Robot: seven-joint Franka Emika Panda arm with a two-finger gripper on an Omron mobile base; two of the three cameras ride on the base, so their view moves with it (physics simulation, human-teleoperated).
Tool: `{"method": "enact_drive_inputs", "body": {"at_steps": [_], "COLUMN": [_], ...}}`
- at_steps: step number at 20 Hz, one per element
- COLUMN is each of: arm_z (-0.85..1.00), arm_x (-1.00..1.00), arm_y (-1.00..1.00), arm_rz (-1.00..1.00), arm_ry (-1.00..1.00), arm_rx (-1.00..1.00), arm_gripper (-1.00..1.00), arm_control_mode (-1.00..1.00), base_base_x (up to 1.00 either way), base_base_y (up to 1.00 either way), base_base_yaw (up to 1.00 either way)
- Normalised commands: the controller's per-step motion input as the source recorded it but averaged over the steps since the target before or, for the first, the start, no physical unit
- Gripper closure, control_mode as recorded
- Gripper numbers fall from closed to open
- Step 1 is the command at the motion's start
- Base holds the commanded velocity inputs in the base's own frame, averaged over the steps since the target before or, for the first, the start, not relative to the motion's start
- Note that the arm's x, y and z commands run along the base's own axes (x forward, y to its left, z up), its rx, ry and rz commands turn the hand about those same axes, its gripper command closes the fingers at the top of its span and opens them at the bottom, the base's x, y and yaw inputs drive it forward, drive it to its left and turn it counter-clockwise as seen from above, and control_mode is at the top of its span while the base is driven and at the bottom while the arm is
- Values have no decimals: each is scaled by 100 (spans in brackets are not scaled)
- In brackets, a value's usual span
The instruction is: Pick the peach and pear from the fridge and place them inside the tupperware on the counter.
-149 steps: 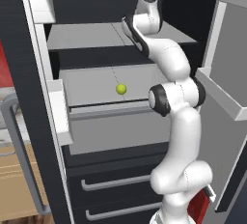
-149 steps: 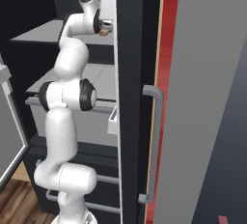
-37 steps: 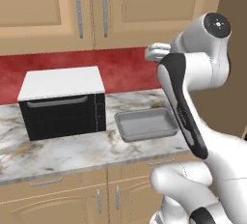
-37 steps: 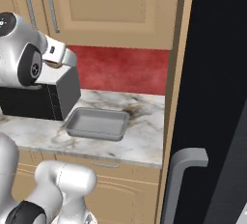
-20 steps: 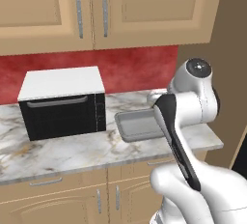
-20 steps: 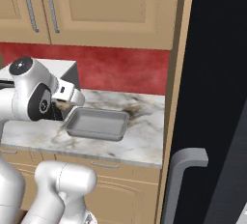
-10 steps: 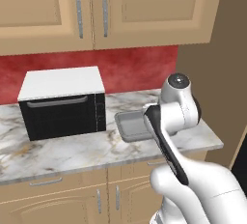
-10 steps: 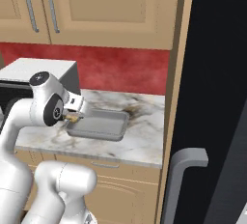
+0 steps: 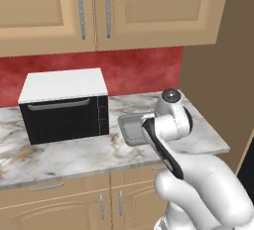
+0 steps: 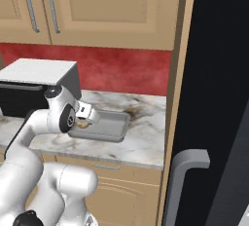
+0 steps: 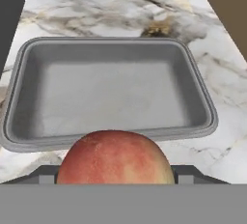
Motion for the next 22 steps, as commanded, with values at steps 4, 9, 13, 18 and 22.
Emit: {"method": "enact_drive_inputs", "body": {"at_steps": [4, 9, 13, 18, 22], "arm_z": [-36, -25, -18, -21, -38], "arm_x": [60, 58, 52, 45, 24], "arm_y": [-5, -16, -23, -18, -7], "arm_rz": [0, 0, 0, 0, 0], "arm_ry": [4, 1, 0, 2, 2], "arm_rx": [0, 0, 0, 0, 0], "arm_gripper": [100, 100, 100, 100, 100], "arm_control_mode": [-100, -100, -100, -100, -100], "base_base_x": [0, 0, 0, 0, 0], "base_base_y": [0, 0, 0, 0, 0], "base_base_yaw": [0, 0, 0, 0, 0]}}
